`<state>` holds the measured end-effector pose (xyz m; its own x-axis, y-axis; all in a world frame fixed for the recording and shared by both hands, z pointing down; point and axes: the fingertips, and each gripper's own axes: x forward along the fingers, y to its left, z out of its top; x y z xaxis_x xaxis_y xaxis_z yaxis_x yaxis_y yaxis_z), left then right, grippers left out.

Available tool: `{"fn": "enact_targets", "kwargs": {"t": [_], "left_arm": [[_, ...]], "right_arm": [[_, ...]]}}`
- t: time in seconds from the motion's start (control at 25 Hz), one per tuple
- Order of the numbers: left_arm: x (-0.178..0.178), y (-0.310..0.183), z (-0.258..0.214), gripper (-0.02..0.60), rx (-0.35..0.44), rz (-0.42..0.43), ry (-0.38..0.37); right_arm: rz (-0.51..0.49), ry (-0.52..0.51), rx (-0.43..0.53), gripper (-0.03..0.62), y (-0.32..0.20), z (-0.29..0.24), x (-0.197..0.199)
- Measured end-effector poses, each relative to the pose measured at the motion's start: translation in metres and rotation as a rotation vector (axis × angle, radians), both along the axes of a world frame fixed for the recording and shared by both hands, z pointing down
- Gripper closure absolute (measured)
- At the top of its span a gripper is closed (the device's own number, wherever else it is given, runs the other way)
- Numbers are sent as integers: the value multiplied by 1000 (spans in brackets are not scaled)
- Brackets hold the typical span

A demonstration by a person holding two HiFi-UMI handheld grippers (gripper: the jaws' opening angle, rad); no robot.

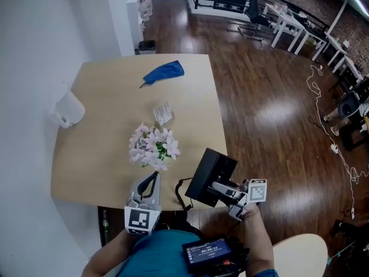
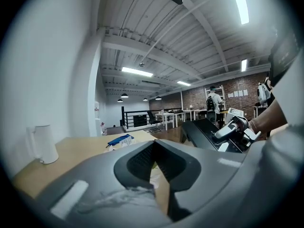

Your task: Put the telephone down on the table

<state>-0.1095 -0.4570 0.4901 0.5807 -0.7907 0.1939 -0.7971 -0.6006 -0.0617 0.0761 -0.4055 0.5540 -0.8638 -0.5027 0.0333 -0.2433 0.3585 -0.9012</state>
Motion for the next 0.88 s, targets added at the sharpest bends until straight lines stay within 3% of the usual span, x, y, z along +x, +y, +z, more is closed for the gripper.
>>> {"fn": "enact_targets", "kwargs": {"t": [0.4, 0.88], "left_arm": [[-21, -5, 10, 571, -49, -138, -91], [-5, -7, 18, 571, -81, -130, -142]], "right_arm": [[-211, 1, -86, 444, -45, 66, -15], [-306, -6, -143, 444, -67, 111, -36]]}}
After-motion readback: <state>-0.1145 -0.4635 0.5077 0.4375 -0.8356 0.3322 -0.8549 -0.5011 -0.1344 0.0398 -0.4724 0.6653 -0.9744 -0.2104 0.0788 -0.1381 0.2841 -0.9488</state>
